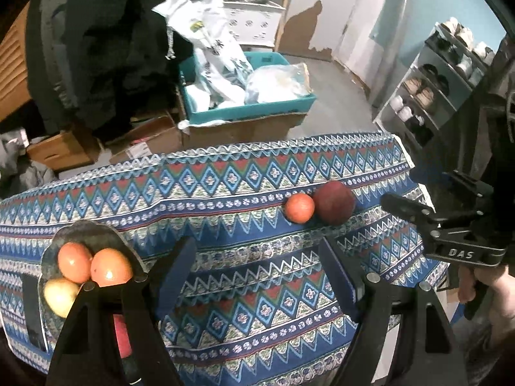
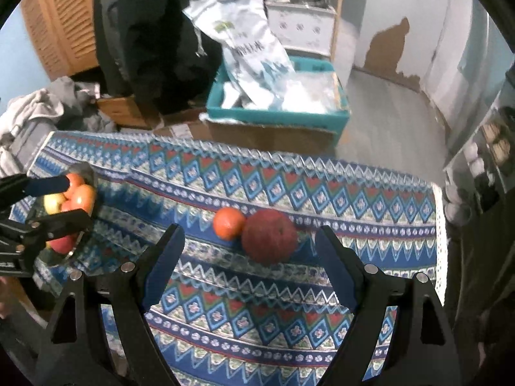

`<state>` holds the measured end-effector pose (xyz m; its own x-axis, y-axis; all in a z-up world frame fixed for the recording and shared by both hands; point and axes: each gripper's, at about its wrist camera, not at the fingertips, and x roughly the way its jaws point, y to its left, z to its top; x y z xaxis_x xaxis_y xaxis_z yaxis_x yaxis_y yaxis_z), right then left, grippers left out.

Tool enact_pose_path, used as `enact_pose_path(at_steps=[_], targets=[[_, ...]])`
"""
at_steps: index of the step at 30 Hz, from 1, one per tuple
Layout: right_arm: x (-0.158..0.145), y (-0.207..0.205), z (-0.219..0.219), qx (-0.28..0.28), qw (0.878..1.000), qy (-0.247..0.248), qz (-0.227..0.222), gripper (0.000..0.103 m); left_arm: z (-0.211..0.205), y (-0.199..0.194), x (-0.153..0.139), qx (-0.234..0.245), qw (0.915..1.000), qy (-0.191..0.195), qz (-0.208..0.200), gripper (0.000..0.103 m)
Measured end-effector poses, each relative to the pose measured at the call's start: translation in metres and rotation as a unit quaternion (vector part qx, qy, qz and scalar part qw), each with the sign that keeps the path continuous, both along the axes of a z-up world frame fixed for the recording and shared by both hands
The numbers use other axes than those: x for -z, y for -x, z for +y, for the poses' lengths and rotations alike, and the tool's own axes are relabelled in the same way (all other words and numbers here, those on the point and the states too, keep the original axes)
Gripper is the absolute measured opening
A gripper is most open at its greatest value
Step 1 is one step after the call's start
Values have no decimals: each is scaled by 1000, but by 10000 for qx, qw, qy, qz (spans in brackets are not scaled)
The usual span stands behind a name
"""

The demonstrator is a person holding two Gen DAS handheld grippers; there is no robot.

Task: Organize fruits
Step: 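Grasp the small orange with the left tool while the right tool grasps the red apple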

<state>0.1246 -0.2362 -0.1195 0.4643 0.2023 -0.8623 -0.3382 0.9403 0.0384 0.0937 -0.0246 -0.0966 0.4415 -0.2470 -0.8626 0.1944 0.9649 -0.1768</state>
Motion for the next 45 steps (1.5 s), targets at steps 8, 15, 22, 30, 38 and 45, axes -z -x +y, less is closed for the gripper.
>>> enact_pose_path(at_steps=[8, 15, 22, 30, 38, 45], targets=[[37, -22, -16, 193, 9989, -3, 418, 83, -15, -23, 33, 158, 9996, -138, 178, 80], [77, -35, -6, -60, 9970, 134, 760, 83, -23, -37, 71, 265, 9980, -417, 387, 80], [109, -47, -5, -138, 9952, 248, 938, 83, -29, -50, 87, 398, 9973, -477, 379, 80], [127, -55, -4, -208, 9941, 150, 1052, 83, -42, -60, 102, 562, 9960, -501, 484, 80], [131, -54, -7, -277, 9954, -171, 896, 73, -52, -65, 110, 684, 9956, -345, 547, 80], [118, -47, -51, 388, 9951, -364, 835, 73, -67, -76, 113, 753, 9952, 14, 624, 80]])
